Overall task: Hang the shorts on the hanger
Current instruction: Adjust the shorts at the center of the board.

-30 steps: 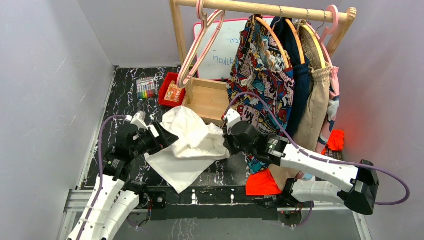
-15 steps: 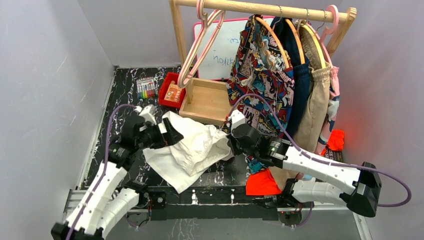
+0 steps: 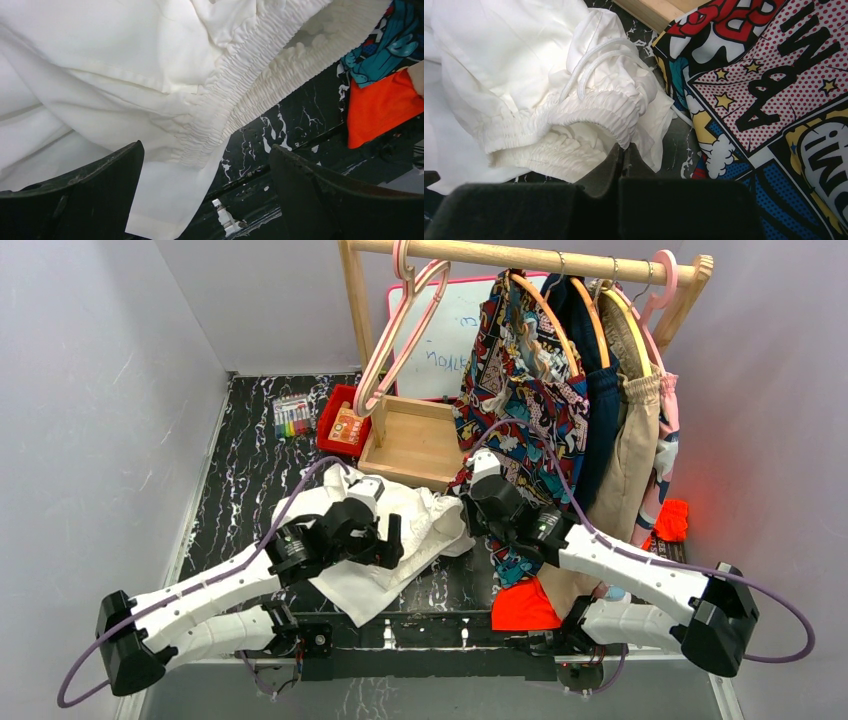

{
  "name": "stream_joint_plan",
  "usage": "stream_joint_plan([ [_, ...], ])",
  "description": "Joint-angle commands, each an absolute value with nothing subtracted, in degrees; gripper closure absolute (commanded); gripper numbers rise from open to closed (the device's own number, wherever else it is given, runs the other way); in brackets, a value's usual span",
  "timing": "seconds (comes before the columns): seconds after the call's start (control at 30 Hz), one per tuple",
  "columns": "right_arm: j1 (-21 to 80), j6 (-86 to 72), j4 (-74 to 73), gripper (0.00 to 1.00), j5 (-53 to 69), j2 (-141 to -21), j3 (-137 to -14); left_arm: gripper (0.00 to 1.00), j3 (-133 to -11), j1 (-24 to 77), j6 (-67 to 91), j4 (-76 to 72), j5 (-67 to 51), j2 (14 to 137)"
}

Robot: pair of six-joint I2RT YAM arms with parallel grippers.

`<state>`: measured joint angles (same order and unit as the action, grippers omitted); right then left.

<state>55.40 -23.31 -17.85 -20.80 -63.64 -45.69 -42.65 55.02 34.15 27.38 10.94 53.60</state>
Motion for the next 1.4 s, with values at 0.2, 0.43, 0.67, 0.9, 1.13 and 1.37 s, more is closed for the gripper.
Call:
stream_joint_plan([
  [0.2,54.58,-25.08,-14.59,1.00,-19.35,-59.91,-43.95,0.08,-50.31,70.90,38.02,38.14,37.94,69.11],
  [0.43,54.45,-25.14,-14.39,1.00,-18.64,-58.76,-43.77,0.09,-53.48,73.06,39.52,40.61,43.24,76.74],
  [0.67,54.37,-25.22,-14.59,1.00,-18.06,-57.99,-44.03,0.15,-51.99,73.12,41.40,40.22,45.22,81.41],
  [0.9,54.40,-25.57,-14.59,1.00,-17.58,-57.91,-43.86,0.17,-50.85,73.12,41.54,37.98,44.31,83.43],
  [1.13,54.40,-25.57,-14.68,1.00,-17.45,-57.63,-43.86,0.45,-50.51,73.11,42.06,38.31,45.09,83.54],
  [1.37,54.39,-25.58,-15.01,1.00,-16.91,-57.24,-43.94,0.79,-49.45,73.05,47.39,42.20,49.55,80.61],
])
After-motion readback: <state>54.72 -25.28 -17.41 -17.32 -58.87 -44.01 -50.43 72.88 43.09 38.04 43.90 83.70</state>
